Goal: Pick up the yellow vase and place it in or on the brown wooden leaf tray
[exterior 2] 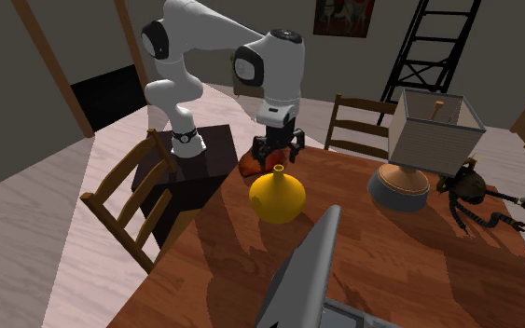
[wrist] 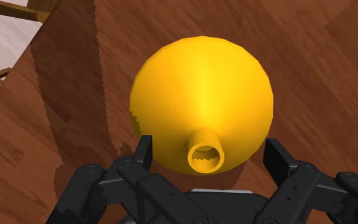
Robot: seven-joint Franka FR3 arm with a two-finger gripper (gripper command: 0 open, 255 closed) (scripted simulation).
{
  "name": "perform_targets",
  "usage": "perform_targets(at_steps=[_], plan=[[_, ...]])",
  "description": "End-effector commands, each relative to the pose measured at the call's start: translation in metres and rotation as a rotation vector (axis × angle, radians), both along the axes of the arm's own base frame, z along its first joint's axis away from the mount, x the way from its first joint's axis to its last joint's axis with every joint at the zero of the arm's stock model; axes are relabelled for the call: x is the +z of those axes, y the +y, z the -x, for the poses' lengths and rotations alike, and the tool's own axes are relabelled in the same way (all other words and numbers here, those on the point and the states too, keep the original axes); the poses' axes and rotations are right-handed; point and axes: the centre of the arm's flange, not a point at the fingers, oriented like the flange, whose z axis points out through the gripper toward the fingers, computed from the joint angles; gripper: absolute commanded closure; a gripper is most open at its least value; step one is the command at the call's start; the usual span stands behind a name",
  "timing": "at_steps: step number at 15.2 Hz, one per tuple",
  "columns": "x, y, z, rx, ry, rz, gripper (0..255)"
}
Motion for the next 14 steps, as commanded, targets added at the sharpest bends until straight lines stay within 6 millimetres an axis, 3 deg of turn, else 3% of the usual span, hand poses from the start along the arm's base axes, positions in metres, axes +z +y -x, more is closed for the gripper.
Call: perform_targets(at_steps=[1,3,10,11,14], plan=[[-0.0118,-0.0005,-0.0006,0.000,-0.001,0.000,0],[-0.0201,-0.0006,-0.0008,0.000,-0.001,0.000,0],[-0.0200,-0.0007,-0.0008,0.000,0.000,0.000,0],[-0.0200,-0.0007,-0.0008,0.000,0.000,0.000,255],[-0.0200,-0.0007,-0.0008,0.000,0.000,0.000,255]])
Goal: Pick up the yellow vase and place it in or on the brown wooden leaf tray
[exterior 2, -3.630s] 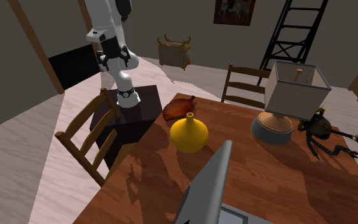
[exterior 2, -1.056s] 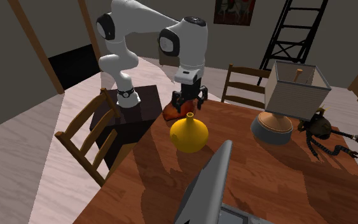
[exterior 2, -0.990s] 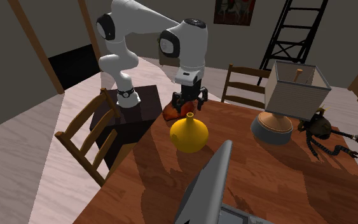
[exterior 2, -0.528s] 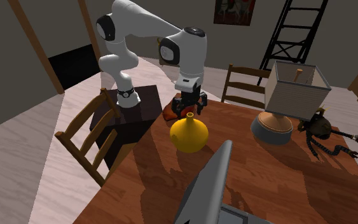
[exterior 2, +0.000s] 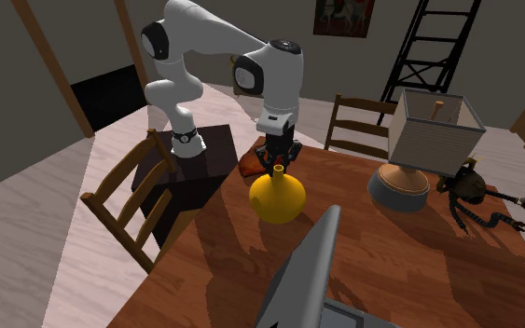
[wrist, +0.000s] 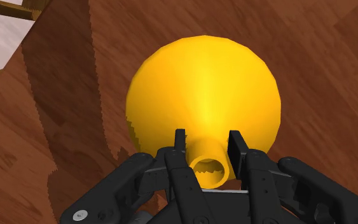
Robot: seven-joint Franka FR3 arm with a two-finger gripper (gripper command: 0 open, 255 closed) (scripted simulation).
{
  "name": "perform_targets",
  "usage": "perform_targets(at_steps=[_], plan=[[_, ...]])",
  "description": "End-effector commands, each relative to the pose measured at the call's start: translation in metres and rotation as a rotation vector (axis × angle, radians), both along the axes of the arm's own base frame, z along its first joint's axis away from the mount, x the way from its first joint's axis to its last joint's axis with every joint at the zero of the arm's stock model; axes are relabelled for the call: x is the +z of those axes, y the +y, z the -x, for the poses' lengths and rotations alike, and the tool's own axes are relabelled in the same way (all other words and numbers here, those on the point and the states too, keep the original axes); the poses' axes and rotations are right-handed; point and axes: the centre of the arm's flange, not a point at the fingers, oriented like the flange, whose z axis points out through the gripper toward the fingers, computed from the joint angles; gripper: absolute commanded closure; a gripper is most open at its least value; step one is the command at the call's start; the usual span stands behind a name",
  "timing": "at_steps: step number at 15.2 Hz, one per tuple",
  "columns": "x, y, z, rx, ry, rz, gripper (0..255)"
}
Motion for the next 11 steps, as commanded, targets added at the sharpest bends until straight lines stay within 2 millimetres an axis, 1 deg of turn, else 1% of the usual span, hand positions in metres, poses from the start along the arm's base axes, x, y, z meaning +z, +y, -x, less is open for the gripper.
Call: perform_targets(at_steps=[1,6,11], plan=[[0.000,0.000,0.000,0.000,0.000,0.000,255],[0.000,0.000,0.000,0.000,0.000,0.000,255],[0.026,0.000,0.000,0.000,0.000,0.000,255]])
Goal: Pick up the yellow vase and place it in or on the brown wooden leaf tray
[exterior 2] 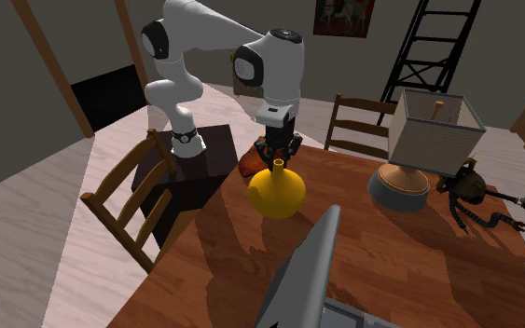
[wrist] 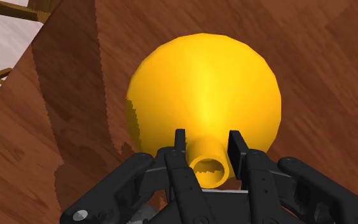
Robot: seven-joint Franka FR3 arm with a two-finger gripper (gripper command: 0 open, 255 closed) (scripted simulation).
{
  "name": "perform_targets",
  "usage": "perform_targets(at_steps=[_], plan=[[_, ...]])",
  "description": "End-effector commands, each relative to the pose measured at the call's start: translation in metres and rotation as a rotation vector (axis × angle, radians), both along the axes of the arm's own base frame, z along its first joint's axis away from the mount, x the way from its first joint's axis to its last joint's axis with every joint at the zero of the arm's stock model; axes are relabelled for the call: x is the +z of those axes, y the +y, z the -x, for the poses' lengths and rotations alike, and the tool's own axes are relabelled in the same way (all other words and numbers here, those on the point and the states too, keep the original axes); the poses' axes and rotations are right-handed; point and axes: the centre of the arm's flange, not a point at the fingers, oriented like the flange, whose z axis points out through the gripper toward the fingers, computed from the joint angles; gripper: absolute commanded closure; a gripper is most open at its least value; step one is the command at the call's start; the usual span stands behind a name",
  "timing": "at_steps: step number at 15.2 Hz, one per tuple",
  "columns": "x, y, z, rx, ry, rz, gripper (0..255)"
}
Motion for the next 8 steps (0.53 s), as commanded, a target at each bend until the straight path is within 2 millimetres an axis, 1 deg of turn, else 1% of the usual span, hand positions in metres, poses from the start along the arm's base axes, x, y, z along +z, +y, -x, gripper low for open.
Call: perform_targets(at_steps=[1,8], plan=[[0.011,0.000,-0.001,0.000,-0.001,0.000,255],[0.048,0.000,-0.001,0.000,-0.001,0.000,255]])
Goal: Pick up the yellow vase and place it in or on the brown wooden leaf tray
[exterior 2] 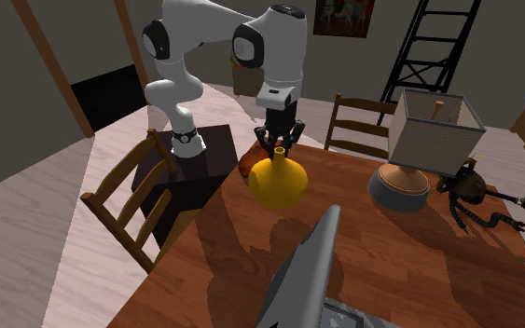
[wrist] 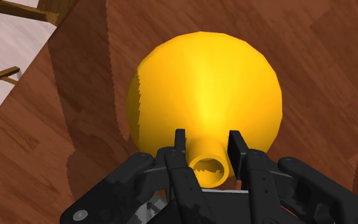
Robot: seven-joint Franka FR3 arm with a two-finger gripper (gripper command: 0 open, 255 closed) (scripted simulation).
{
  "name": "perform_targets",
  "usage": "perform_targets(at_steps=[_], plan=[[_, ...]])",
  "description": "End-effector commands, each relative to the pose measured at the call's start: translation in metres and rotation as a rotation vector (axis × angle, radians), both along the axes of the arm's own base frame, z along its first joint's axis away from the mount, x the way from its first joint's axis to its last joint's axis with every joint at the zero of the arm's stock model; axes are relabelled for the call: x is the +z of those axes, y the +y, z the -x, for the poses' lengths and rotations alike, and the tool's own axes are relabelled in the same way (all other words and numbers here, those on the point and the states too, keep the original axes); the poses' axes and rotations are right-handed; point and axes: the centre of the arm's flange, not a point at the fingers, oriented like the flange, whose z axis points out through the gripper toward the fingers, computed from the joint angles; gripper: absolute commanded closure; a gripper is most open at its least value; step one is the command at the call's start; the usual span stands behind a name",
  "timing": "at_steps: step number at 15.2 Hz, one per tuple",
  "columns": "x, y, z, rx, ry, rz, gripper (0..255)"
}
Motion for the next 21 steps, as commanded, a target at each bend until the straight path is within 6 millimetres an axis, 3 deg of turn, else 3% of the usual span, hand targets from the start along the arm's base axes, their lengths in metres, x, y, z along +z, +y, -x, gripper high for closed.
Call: perform_targets(at_steps=[1,7,21], plan=[[0.010,0.000,0.001,0.000,-0.001,0.000,255],[0.038,0.000,0.001,0.000,-0.001,0.000,255],[0.089,0.017,0.177,0.000,-0.001,0.000,255]])
